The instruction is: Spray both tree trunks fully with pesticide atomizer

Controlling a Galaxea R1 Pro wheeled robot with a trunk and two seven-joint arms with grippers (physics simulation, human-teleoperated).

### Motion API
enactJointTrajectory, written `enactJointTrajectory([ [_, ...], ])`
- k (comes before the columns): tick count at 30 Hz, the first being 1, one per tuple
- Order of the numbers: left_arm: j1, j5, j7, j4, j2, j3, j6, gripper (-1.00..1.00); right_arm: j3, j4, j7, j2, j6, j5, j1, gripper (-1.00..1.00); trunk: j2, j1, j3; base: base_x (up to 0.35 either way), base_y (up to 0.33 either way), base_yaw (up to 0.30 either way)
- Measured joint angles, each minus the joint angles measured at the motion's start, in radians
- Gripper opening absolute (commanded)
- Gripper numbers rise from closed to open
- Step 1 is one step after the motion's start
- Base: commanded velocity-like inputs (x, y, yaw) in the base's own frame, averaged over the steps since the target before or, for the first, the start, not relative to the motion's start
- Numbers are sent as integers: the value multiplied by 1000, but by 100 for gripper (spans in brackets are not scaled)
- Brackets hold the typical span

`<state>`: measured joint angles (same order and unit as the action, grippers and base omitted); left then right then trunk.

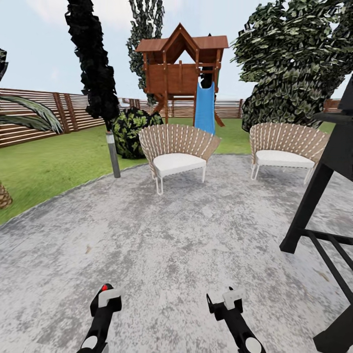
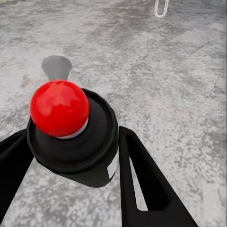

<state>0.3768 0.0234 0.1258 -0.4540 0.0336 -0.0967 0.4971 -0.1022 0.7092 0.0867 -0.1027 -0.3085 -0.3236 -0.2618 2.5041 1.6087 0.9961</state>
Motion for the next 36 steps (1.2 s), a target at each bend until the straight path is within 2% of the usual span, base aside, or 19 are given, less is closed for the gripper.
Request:
enactJointTrajectory([
  [19, -1, -1, 0, 4, -7, -2, -4, -100, 0, -2, 1, 0, -21, -5, 0, 100, -4, -9, -74, 0, 0, 0],
  [36, -2, -1, -1, 4, -7, -1, -5, -100, 0, -20, 0, 0, -21, 0, 0, 100, -123, -74, -127, 0, 0, 0],
])
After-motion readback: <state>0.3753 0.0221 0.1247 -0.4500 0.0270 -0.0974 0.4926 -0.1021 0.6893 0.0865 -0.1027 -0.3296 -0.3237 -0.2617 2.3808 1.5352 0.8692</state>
